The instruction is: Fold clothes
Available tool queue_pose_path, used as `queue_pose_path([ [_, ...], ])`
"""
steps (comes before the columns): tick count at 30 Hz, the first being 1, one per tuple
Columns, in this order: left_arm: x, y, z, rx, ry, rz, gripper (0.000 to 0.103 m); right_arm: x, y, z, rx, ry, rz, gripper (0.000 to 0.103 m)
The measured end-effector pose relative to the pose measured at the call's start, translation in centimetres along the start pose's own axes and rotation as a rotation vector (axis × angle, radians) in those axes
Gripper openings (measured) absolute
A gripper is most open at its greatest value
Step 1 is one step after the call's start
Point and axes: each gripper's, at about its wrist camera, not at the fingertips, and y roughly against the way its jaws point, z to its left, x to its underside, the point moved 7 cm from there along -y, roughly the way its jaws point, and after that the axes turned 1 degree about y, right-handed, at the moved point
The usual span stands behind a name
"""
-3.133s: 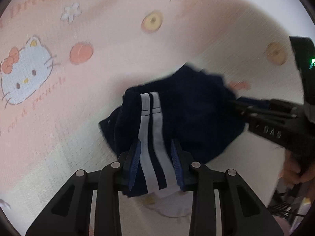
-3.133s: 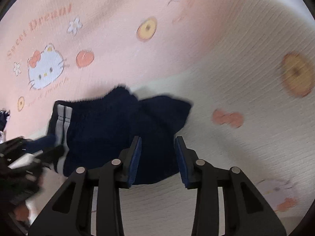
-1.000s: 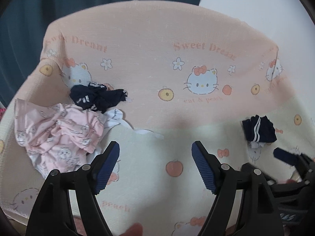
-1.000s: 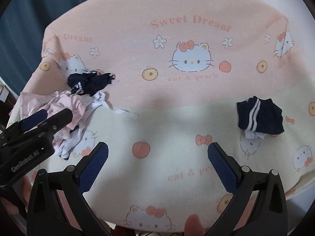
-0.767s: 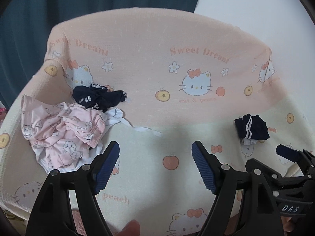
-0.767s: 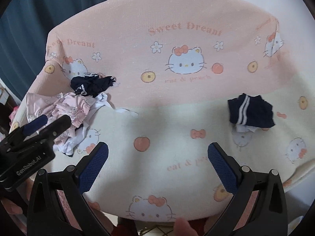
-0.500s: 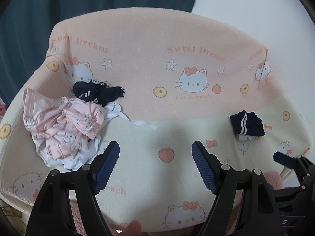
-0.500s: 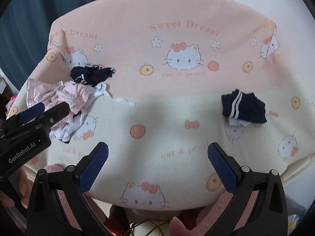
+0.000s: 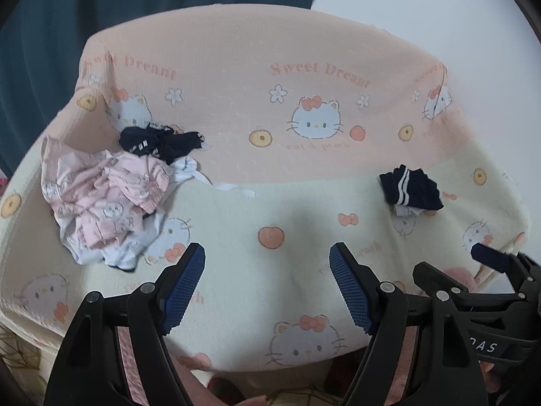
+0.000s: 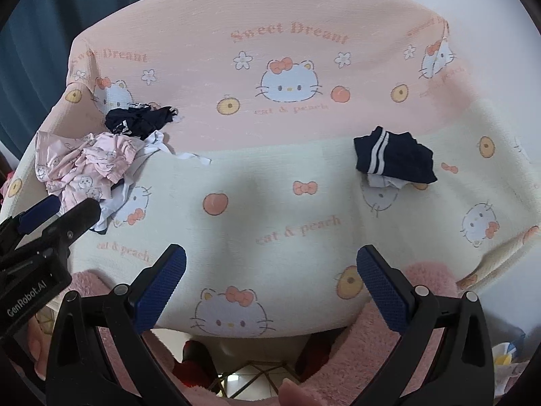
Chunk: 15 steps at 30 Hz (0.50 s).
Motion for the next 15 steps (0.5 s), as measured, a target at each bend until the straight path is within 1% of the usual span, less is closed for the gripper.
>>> queue_pose_path([
  [2, 0.12, 0.16, -0.11, 0.016, 0.023, 0.0, 0.078, -0.12, 0.12, 0.0, 0.0, 0.003, -0.005, 0.102],
  [6, 0.26, 0.32, -0.16, -0.007, 0.009, -0.009, 0.079, -0.36, 0.37, 0.01, 0.001, 0.009, -0.014, 0.102],
  [15, 0.1, 0.64, 0.19, -0.015, 0.011, -0.006, 0.079, -0.33, 0.22, 0.28, -0.018, 0.01, -0.004, 0.102],
])
